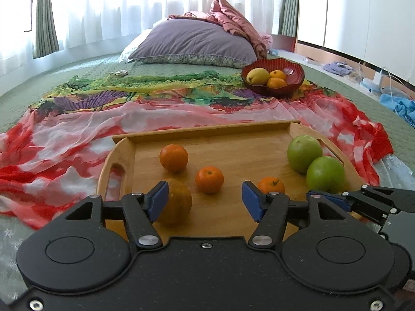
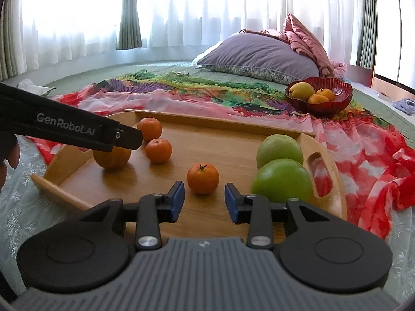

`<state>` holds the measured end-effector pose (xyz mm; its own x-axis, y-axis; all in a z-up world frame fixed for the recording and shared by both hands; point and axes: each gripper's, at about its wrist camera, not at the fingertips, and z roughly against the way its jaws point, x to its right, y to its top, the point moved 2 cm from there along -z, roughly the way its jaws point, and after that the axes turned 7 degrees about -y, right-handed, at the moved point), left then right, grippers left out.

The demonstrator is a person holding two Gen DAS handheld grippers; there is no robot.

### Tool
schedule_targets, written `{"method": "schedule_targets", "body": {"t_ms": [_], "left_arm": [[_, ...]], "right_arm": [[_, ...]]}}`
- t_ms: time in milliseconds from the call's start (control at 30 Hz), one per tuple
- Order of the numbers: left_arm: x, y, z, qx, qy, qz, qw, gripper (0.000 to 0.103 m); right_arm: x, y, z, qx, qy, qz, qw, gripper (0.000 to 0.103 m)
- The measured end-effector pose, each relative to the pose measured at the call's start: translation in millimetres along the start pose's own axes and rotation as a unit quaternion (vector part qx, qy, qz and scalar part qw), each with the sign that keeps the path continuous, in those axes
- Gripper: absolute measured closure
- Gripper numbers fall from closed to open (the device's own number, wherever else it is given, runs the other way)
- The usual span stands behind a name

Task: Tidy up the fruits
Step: 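Open the left tool releasing the mandarin while the right tool releases its mandarin on the tray, then withdraw both tools from the tray toward the brown dates on the sheet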

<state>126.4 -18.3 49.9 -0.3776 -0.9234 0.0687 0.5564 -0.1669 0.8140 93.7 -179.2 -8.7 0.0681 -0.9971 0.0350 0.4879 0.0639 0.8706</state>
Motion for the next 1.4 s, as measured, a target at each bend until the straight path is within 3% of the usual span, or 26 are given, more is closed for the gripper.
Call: {"method": "schedule_targets", "body": {"t_ms": [467, 733, 1400], "left_arm": [[11.7, -45.1, 36.4, 0.014, 0.010, 0.007, 0.9998, 0.028], [17.3, -66.6, 45.4, 0.019, 0.004, 0.007, 0.9998, 0.015], [22.7, -94.7, 39.0, 0.002, 0.011, -0.002, 0.9999, 0.009]], "right_arm": [[1.6, -19.1, 39.1, 0.024, 0.008, -0.001, 1.000, 0.044], [-4.4, -31.5, 52.7, 0.031, 0.007, 0.017, 0.999, 0.039], [-9.6, -56.6, 55.4, 0.005, 0.016, 0.015, 1.000, 0.038]]}}
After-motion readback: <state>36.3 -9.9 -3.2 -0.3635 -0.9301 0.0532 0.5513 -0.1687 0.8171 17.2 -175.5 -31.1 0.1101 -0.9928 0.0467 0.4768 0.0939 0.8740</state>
